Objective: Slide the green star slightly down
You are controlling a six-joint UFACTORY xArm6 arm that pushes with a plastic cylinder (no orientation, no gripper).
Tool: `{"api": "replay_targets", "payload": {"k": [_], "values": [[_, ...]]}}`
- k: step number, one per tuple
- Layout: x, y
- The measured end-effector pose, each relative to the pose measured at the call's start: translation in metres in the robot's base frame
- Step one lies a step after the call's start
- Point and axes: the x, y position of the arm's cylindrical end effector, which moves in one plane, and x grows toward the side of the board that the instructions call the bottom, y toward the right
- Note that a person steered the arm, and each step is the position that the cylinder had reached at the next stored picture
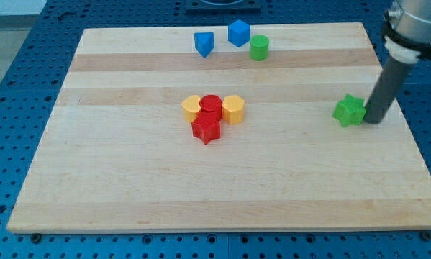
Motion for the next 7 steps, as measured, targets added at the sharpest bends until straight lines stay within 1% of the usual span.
{"api": "replay_targets", "payload": {"k": [1,2,3,4,5,6,7], "values": [[0.004,0.0],[-0.025,0.003],[-0.079,0.003],[-0.101,0.003],[-0.091,-0.006],[-0.041,-0.018],[-0.008,-0.018]]}}
